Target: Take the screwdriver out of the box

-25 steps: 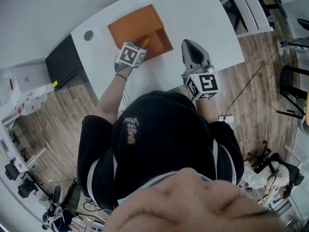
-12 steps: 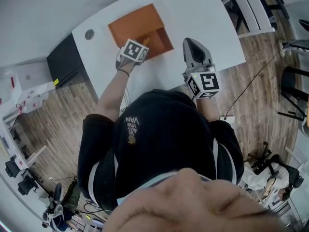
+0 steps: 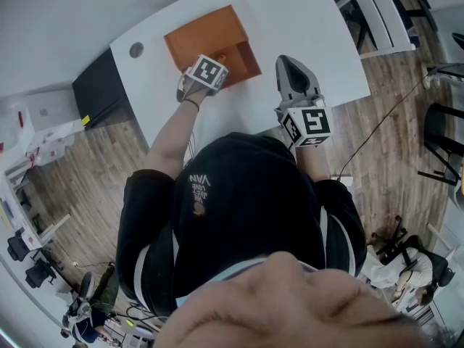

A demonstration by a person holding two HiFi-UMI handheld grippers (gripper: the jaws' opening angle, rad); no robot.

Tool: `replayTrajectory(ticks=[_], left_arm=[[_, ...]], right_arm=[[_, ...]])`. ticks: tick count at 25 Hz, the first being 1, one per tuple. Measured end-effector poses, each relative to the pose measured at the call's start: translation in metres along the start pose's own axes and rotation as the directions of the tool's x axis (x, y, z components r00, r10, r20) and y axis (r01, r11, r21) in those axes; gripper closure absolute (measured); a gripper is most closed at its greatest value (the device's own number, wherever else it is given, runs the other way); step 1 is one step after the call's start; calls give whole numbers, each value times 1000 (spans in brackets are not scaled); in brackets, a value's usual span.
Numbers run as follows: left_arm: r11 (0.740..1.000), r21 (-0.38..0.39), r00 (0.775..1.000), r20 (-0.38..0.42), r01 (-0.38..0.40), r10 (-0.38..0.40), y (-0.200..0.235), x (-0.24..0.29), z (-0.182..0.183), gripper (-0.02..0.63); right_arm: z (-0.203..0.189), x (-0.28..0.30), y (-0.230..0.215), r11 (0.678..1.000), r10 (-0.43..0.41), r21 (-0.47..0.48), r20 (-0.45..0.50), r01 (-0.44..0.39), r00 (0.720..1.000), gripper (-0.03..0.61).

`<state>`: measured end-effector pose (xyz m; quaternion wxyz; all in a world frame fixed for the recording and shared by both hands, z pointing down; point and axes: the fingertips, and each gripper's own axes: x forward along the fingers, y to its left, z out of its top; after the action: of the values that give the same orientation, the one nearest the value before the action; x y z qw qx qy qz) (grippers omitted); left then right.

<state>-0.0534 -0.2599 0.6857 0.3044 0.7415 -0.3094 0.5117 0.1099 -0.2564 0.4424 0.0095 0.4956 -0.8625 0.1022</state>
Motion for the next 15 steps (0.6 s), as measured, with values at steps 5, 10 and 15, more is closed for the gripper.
replayTrajectory(ticks=[5, 10, 15], left_arm=[[1000, -14, 1000, -16, -15, 15, 1, 3, -2, 420], [999, -2, 999, 4, -40, 40, 2, 6, 3, 425], [995, 39, 996, -3, -90, 90, 7, 11, 1, 476]], right_arm=[[-1, 3, 0, 1000, 7, 6, -6, -7, 1000, 566], [-3, 4, -2, 1000, 16, 10, -8, -16, 1000, 566], [-4, 7, 0, 999, 30, 14, -9, -30, 1000, 566]])
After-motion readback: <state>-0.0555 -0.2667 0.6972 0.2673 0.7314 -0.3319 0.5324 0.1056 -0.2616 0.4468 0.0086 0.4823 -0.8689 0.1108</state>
